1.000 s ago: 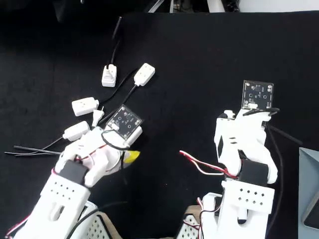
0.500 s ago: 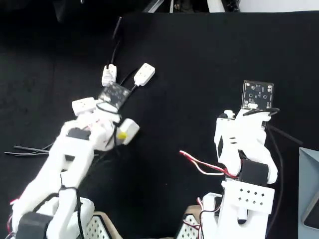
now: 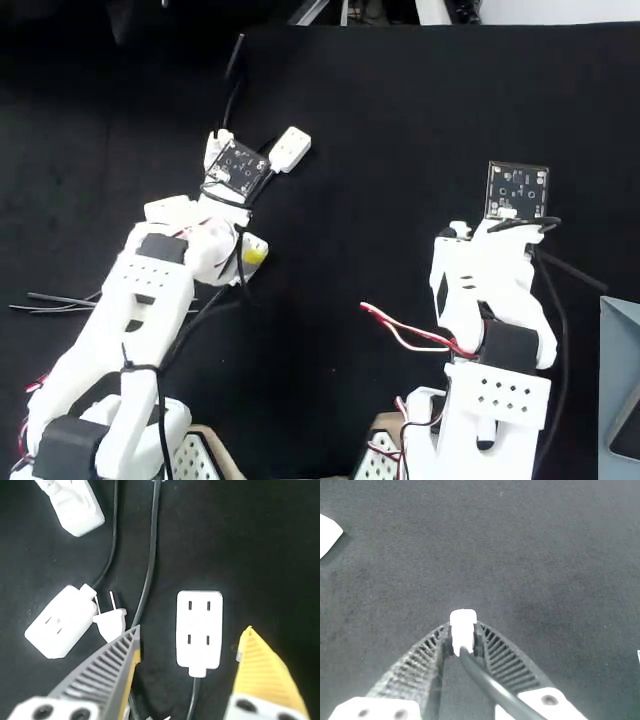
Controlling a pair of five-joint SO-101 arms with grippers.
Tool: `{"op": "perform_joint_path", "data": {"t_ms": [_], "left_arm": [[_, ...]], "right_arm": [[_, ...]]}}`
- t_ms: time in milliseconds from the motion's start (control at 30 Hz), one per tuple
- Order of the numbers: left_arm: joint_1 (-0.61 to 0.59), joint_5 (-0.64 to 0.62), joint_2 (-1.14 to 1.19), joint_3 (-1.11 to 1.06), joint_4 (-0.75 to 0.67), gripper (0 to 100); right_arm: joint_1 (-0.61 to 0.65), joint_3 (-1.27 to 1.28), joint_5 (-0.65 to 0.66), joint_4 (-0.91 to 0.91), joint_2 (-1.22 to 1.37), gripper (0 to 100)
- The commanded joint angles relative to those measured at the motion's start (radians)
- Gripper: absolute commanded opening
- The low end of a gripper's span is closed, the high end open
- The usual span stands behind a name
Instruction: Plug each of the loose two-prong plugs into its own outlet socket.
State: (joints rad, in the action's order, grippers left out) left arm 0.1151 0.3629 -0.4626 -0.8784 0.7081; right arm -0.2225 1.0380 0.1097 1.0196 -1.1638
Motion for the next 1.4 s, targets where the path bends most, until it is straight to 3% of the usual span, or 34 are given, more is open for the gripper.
{"op": "perform_joint_path", "data": {"t_ms": [0, 433, 633, 867, 1000, 1133, 1367], "left_arm": [[0.015, -0.026, 0.011, -0.016, -0.089, 31], [0.038, -0.025, 0.410, 0.174, -0.074, 26], [0.125, 0.041, 0.356, 0.188, 0.086, 13], [0.239, 0.046, 0.183, 0.018, 0.092, 8], [0.237, 0.046, 0.081, -0.059, 0.092, 11], [0.153, 0.021, 0.000, -0.097, 0.097, 30], [0.035, 0.032, -0.247, -0.013, 0.348, 30]], "right_arm": [[0.015, -0.013, 0.008, -0.011, -0.015, 1.4], [0.015, -0.012, 0.008, -0.011, -0.013, 1.4], [0.015, -0.012, 0.008, -0.011, -0.012, 1.4], [0.015, -0.012, 0.008, -0.011, -0.010, 1.4], [0.015, -0.012, 0.008, -0.011, -0.010, 1.4], [0.048, -0.008, 0.008, -0.009, -0.010, 1.4], [0.195, 0.013, 0.049, -0.015, -0.008, 1.4]]}}
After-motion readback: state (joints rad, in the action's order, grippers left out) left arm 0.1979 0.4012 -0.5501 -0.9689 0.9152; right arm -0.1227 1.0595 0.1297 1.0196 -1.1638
